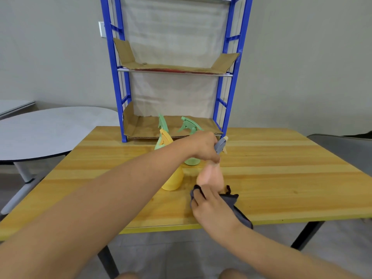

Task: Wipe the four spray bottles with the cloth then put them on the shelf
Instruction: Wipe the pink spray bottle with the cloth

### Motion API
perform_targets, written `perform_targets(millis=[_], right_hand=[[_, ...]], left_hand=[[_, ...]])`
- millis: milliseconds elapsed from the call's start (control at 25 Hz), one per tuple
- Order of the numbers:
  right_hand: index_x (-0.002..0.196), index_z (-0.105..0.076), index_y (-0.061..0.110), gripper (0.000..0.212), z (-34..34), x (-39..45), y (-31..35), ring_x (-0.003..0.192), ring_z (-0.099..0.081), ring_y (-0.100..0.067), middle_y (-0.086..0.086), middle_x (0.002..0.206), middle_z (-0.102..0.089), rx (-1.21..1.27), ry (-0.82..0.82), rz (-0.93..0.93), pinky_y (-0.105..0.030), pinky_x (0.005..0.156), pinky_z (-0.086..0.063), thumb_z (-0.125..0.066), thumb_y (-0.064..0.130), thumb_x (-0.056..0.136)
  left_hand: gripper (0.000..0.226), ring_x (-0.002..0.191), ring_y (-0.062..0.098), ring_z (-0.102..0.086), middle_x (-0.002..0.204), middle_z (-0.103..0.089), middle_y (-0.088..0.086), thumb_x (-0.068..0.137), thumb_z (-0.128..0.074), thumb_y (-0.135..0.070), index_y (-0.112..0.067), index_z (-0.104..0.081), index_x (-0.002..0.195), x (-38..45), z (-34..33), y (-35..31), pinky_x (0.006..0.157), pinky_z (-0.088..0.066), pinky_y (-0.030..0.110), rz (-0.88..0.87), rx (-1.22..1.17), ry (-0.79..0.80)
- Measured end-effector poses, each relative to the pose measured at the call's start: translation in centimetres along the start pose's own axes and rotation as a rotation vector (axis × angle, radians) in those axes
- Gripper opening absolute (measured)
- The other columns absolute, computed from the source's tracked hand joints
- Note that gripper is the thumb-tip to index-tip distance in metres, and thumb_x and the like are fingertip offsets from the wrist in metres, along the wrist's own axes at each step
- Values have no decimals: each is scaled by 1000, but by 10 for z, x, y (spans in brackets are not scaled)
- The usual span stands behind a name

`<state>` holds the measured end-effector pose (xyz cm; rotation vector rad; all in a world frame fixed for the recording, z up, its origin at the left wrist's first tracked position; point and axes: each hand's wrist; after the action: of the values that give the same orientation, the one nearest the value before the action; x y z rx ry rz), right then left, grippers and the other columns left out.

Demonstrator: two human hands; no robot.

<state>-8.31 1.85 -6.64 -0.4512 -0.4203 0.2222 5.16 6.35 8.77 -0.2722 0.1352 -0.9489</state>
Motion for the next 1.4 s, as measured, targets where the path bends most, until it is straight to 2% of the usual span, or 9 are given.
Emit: perform_targets(millis=[160,360,520,720,880,1000,1080,1200,1400], right_hand=[[88,-69,2,20,11,21,-29,95,-58,-36,-16,97,-63,45,-172,-117,-43,83,-52,-57,-2,73],[94,-71,3,17,2,-7,-15,101,-57,-35,-16,104,-65,337,8,-84,-53,86,-51,-70,0,78],[115,-68,7,32,12,4,-52,125,-48,-34,-14,129,-58,375,-124,-208,-51,102,-42,-60,3,85],[102,-74,11,26,1,-24,-52,115,-46,-18,-4,115,-67,348,-118,134,-37,95,-49,-74,6,77],[97,-73,6,19,10,-13,-88,110,-48,-16,-5,112,-70,401,-362,13,-25,102,-36,-73,8,78],[110,-65,10,22,-15,-34,-69,123,-46,-17,-4,127,-63,207,-138,176,-28,111,-22,-55,7,91],[101,-71,12,17,-17,-38,-75,123,-46,-15,0,120,-66,203,-165,220,-28,109,-30,-67,10,84],[98,-74,11,24,0,-29,-100,110,-52,-18,1,119,-68,425,-387,-34,-28,97,-46,-80,4,76],[100,-71,14,22,-6,-37,-79,119,-42,-9,5,114,-67,230,-123,259,-18,118,-11,-77,10,79]], left_hand=[[32,60,17,-44,70,-51,0,84,-76,-38,-9,-66,94,1,3,-3,53,-33,29,-1,50,-4],[31,61,16,-49,71,-57,-1,85,-75,-39,-10,-66,93,2,7,-3,53,-34,29,-10,70,35],[29,62,19,-47,69,-52,-1,84,-74,-38,-13,-62,88,2,8,-4,52,-33,30,-13,119,22],[29,61,16,-46,71,-52,-2,86,-74,-40,-15,-61,87,0,8,-4,53,-32,30,-29,120,34],[29,59,16,-45,69,-51,-2,84,-75,-40,-19,-57,78,1,7,-4,52,-32,30,-18,117,16],[38,60,17,-43,66,-47,-1,83,-76,-45,-18,-53,71,3,1,-6,52,-30,30,0,76,-20],[43,63,18,-44,66,-47,-1,82,-78,-49,-17,-52,70,7,-7,-7,52,-30,31,-8,62,-42],[34,63,17,-47,68,-51,-2,83,-79,-43,-18,-56,77,6,-3,-4,52,-31,30,-26,76,-28],[17,83,21,-62,88,-69,-1,83,-81,-35,-23,-70,91,-1,11,20,69,-47,34,-64,15,100]])
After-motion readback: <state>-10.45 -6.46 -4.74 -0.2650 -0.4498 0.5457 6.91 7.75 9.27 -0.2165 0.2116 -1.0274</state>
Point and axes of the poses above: each hand's wrist, its own x-axis towards the middle knuckle, its own z-axis out of the back of the hand, y = z × x
